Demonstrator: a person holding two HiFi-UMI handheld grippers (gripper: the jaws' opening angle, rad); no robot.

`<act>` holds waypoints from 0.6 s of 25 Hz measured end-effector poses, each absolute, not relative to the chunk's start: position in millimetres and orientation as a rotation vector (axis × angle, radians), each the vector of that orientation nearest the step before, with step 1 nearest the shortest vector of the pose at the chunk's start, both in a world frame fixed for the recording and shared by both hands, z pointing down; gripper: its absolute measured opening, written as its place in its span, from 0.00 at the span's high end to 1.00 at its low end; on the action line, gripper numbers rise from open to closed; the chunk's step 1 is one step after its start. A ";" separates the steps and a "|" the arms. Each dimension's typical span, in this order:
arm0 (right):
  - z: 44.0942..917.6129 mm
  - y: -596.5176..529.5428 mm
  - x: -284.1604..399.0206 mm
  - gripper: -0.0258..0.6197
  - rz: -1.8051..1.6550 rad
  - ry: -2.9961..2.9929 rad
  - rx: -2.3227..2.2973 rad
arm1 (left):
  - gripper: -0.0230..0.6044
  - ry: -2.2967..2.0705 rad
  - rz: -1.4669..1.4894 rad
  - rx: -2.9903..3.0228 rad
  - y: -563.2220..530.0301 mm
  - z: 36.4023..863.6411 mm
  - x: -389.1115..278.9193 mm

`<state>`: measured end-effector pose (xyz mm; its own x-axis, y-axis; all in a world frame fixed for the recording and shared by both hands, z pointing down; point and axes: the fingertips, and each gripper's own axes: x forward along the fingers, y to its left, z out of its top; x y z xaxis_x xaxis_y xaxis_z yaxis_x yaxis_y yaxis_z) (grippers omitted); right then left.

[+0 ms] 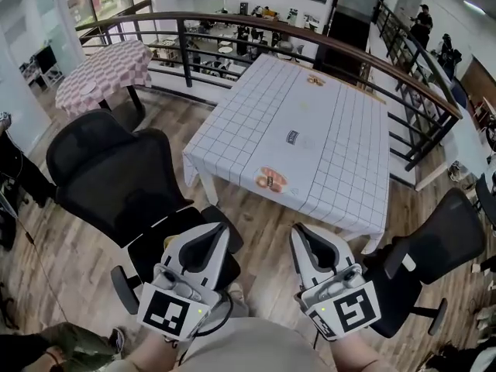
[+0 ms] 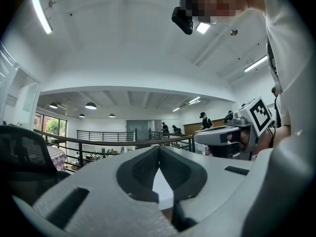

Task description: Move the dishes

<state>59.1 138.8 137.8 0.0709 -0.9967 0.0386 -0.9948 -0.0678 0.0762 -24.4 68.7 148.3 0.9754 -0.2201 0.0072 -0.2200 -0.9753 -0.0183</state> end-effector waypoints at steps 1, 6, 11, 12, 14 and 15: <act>136.9 131.9 59.2 0.92 -0.037 -2.084 2.234 | 0.94 0.348 -0.007 -3.105 61.0 146.7 -24.7; 147.0 85.7 71.6 0.92 -0.040 -2.074 2.227 | 0.94 0.342 0.013 -3.089 14.2 152.9 -14.4; 147.8 58.7 70.9 0.92 -0.027 -2.096 2.211 | 0.94 0.380 0.037 -3.091 -13.4 148.7 -15.9; 149.0 55.3 70.8 0.92 -0.021 -2.102 2.203 | 0.94 0.391 0.040 -3.093 -16.6 148.6 -16.2; 152.5 50.5 72.4 0.92 -0.011 -2.110 2.191 | 0.94 0.408 0.043 -3.097 -20.4 149.9 -16.2; 153.9 48.4 73.9 0.92 -0.008 -2.113 2.187 | 0.94 0.416 0.043 -3.098 -21.8 150.5 -15.7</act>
